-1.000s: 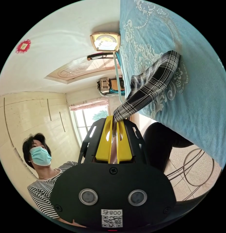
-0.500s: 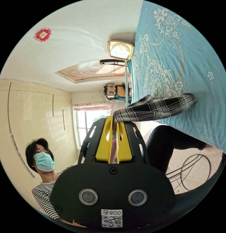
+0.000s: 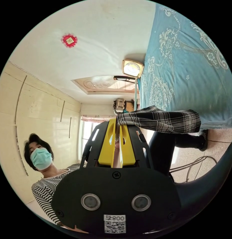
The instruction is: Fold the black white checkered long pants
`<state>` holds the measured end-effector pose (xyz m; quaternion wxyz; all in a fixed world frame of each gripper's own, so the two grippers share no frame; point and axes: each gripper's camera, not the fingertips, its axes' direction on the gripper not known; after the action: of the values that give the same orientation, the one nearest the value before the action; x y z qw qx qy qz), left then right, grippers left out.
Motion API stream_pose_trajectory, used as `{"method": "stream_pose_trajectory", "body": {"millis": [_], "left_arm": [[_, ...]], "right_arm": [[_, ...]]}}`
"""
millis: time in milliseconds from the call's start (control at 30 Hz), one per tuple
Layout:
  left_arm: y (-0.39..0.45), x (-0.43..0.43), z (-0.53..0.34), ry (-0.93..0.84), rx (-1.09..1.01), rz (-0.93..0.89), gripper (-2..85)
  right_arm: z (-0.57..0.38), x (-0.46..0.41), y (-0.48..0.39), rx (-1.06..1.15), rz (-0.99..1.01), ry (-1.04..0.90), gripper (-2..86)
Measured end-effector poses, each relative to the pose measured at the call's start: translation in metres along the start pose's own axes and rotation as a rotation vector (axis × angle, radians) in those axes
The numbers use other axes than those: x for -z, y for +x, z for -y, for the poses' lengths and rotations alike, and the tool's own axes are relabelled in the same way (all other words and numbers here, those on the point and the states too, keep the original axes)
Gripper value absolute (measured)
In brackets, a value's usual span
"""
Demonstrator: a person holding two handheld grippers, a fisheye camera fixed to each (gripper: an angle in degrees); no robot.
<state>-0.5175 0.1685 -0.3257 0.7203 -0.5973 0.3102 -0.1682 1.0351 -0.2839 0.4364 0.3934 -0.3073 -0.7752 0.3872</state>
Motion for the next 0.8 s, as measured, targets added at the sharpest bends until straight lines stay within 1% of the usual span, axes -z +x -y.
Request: {"method": "stream_pose_trajectory", "body": {"millis": [300,367,400,467,500,567,600,667,700,767,800], "left_arm": [[0.043,-0.204,-0.001,-0.152,0.021,0.028,2.7],[0.055,-0.270,0.006,-0.204,0.016,0.034,2.7],[0.058,-0.287,0.007,-0.218,0.015,0.034,2.7],[0.069,-0.356,0.013,-0.276,0.024,0.024,2.7],[0.072,-0.374,0.015,-0.292,0.023,0.021,2.7],[0.087,-0.444,0.018,-0.342,0.028,0.017,2.7],[0.092,-0.461,0.018,-0.356,0.025,0.019,2.7],[0.116,-0.529,0.017,-0.398,0.025,0.035,2.7],[0.122,-0.546,0.016,-0.409,0.024,0.037,2.7],[0.153,-0.615,0.010,-0.450,0.020,0.049,2.7],[0.161,-0.632,0.007,-0.461,0.019,0.052,2.7]], "right_arm": [[0.007,0.033,-0.125,0.009,0.050,0.144,0.5],[0.015,0.043,-0.154,0.014,0.044,0.169,0.5],[0.022,0.050,-0.174,0.018,0.039,0.184,0.5],[0.032,0.061,-0.206,0.018,0.028,0.207,0.5],[0.037,0.068,-0.230,0.017,0.017,0.225,0.5],[0.045,0.078,-0.268,0.023,0.004,0.244,0.6],[0.050,0.084,-0.296,0.026,-0.006,0.258,0.6],[0.055,0.094,-0.340,0.034,-0.019,0.280,0.6],[0.057,0.101,-0.372,0.037,-0.028,0.296,0.6],[0.058,0.112,-0.422,0.040,-0.034,0.330,0.6],[0.058,0.120,-0.455,0.047,-0.031,0.351,0.5]]}}
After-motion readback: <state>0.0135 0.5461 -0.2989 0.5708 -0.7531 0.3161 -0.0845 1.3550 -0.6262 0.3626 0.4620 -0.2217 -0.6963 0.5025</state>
